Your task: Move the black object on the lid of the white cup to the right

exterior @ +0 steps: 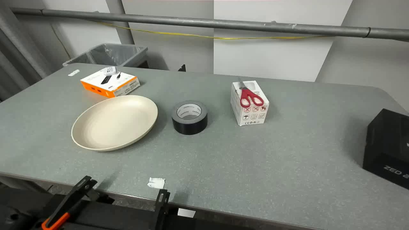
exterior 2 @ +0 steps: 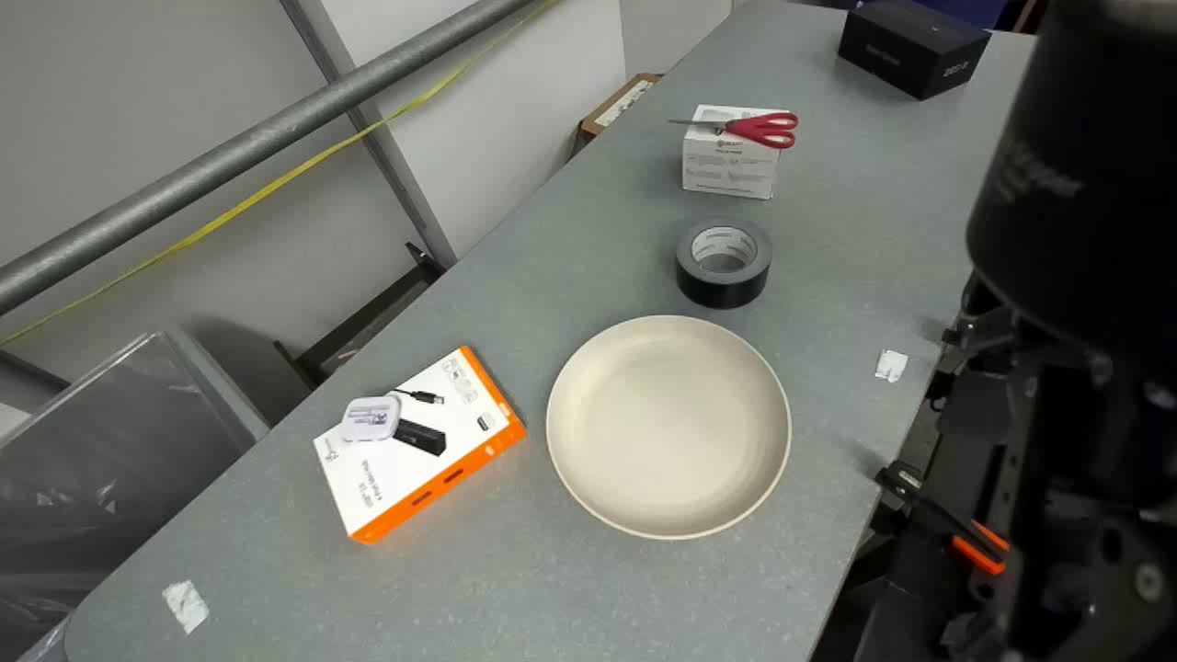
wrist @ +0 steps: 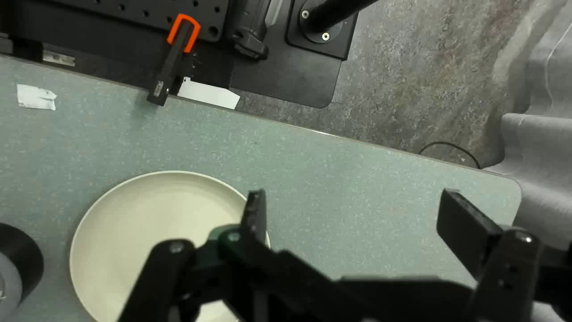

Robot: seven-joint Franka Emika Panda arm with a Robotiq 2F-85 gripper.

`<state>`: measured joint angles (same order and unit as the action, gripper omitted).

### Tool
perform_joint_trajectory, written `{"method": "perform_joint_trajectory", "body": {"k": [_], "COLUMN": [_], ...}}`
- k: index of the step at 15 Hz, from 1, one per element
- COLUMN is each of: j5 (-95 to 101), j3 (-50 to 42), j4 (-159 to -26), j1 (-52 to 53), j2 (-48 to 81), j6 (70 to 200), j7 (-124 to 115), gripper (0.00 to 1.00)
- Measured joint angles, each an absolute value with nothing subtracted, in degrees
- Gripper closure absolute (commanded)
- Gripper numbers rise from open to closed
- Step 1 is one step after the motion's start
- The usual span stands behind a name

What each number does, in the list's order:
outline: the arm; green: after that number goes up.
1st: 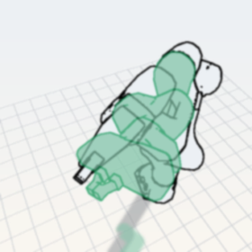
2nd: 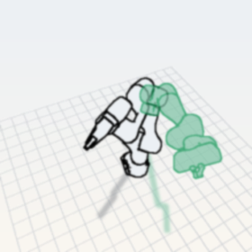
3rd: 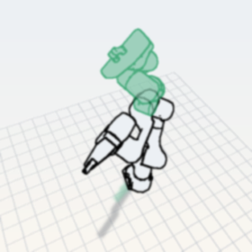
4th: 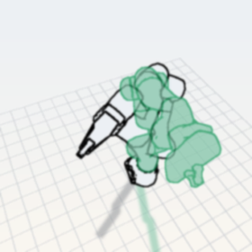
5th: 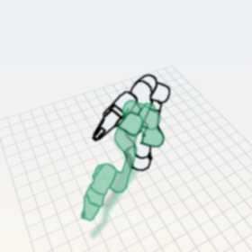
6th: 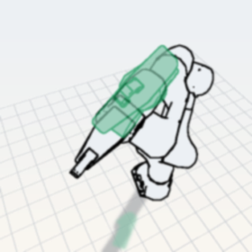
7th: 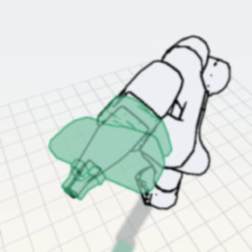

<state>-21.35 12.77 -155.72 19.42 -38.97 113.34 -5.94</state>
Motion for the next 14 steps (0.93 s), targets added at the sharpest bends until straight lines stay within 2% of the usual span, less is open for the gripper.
{"method": "perform_joint_trajectory", "body": {"k": [10, 14], "j5": [-20.99, -15.96], "j3": [12.71, 9.64], "j4": [-155.78, -156.76], "j1": [19.27, 16.21], "j2": [-39.01, -40.80], "j6": [113.05, 110.87], "j7": [-5.79, -5.16], "gripper": [0.00, 0.00]}}
